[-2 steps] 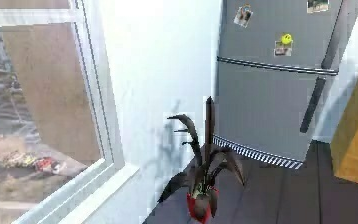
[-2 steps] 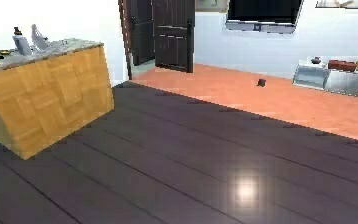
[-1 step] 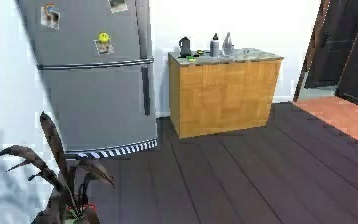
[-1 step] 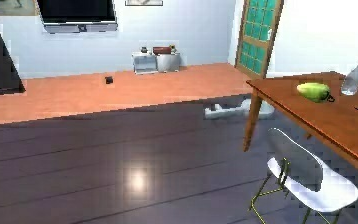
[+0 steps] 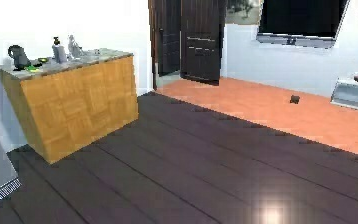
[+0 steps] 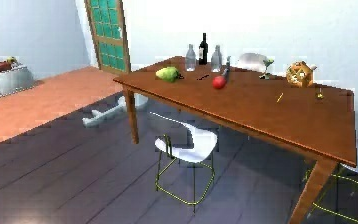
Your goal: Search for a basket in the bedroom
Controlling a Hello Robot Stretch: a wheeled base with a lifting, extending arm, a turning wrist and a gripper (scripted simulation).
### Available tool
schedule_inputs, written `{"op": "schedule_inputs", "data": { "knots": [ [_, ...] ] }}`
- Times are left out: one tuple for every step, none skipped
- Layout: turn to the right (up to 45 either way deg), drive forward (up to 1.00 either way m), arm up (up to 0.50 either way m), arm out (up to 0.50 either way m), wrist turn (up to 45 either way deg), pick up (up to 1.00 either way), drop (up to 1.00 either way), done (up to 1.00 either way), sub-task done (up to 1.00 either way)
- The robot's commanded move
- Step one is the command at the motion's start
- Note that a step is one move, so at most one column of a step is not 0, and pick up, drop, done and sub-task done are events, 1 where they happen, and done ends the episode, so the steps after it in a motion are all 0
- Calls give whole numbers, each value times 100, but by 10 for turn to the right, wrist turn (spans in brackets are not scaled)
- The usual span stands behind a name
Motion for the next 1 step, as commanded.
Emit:
{"op": "schedule_inputs", "data": {
  "knots": [
    [0, 100, 0, 0, 0, 0, 0, 0, 0]
  ]
}}
